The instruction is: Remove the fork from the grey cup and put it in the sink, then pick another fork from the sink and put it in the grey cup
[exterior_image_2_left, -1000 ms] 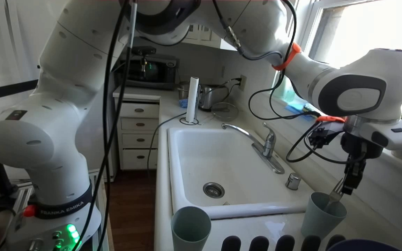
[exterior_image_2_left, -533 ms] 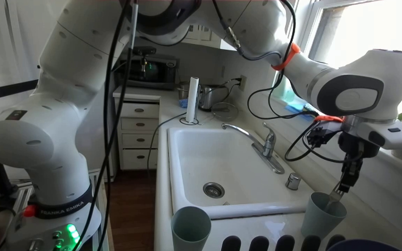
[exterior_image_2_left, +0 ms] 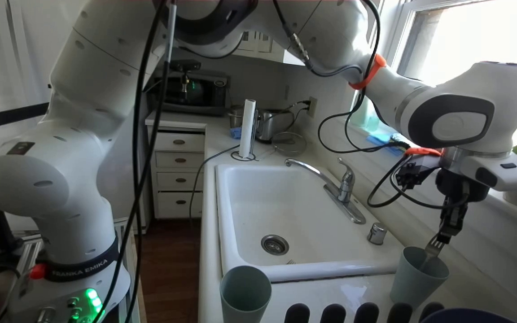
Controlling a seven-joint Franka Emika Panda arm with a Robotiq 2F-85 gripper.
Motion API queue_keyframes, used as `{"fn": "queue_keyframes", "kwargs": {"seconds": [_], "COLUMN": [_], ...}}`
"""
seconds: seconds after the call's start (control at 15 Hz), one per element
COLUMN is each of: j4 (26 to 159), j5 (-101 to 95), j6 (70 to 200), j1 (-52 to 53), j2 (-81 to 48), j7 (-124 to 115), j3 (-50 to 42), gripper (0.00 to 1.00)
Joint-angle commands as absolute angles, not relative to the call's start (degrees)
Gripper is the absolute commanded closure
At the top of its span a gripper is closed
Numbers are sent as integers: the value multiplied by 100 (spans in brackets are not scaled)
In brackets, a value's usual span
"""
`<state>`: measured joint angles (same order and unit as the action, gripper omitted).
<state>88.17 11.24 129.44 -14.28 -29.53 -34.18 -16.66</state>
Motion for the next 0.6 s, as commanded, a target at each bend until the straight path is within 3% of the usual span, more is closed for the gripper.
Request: {"fn": "queue_keyframes", "kwargs": {"seconds": [0.0, 0.53], "j4": [8867, 9890], "j5": [1144, 1186], "j6": [12936, 13930], "j1": [-1496, -1408], "j2": [-2819, -1641], "j7": [-3299, -2450], "j3": [-1601, -1522], "gripper": [99, 99]}}
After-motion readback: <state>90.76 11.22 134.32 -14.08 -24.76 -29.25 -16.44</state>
